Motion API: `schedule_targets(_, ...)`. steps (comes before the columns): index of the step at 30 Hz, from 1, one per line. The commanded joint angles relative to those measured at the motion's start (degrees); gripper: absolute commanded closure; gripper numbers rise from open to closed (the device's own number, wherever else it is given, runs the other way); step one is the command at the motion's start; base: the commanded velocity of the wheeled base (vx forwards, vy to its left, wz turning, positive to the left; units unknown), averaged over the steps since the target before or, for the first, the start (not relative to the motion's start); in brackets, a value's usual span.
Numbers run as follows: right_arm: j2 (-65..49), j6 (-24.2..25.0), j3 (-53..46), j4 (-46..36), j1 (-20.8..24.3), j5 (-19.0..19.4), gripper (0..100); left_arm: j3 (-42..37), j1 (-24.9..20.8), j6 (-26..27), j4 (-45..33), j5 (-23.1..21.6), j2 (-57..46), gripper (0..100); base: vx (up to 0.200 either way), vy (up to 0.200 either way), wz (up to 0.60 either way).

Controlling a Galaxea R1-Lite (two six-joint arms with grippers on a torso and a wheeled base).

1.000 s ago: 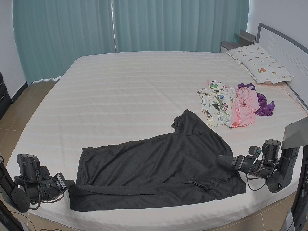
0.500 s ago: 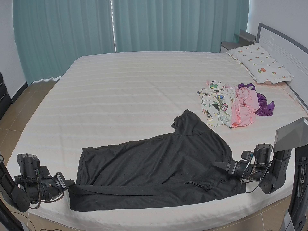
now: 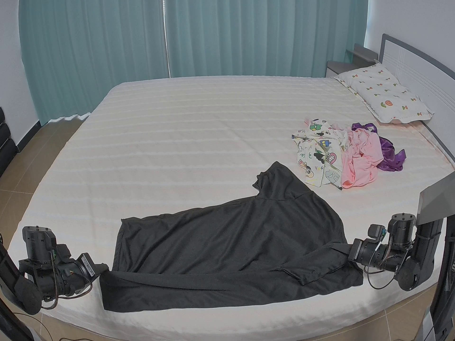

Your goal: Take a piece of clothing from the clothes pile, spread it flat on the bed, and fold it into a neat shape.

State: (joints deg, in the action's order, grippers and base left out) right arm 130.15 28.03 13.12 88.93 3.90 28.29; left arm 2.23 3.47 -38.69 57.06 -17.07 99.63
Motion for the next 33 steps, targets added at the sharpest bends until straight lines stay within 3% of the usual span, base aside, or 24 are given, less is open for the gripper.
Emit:
schedule_targets(1,-8.1,0.8,-4.9,0.6,-0.8,1.9,100,-1.0,0.1,-0.5,-0.8,0.4,-6.1,100,0.000,0.000,0.00)
schedule_targets(4,-9.8,0.7,-6.3,0.6,-0.8,2.1,100,-2.1,0.0,-0.2,-2.9,0.4,-9.3,100,0.000,0.000,0.00)
schedule_targets(8,-13.5,0.6,-10.4,0.7,-1.1,2.1,100,-1.4,0.0,-0.2,-11.3,0.4,-15.8,100,0.000,0.000,0.00)
schedule_targets(14,-17.5,0.7,-13.1,0.5,-2.6,2.8,100,-1.4,0.3,-0.1,-14.5,0.5,-20.8,100,0.000,0.000,0.00)
schedule_targets(16,-21.4,1.2,-13.1,-1.1,-4.3,2.8,100,-1.2,0.2,1.3,-20.7,0.5,-24.8,100,0.000,0.000,0.00)
schedule_targets(20,-26.3,1.4,-13.1,-4.9,-5.3,3.1,100,-0.9,0.2,2.3,-25.3,0.5,-28.1,100,0.000,0.000,0.00)
schedule_targets(21,-29.8,0.6,-13.1,-10.6,-5.5,3.3,100,-0.6,0.2,2.5,-28.4,0.5,-30.1,100,0.000,0.000,0.00)
schedule_targets(24,-31.8,-0.5,-13.1,-15.9,-5.2,3.3,100,0.3,0.1,2.8,-31.0,0.5,-30.8,100,0.000,0.000,0.00)
schedule_targets(25,-33.2,-3.2,-13.1,-20.6,-5.4,3.3,100,1.1,0.1,3.5,-33.8,0.5,-31.1,100,0.000,0.000,0.00)
schedule_targets(33,-34.3,-6.7,-13.1,-27.5,-5.5,2.9,100,1.5,0.1,4.4,-37.9,0.5,-31.0,100,0.000,0.000,0.00)
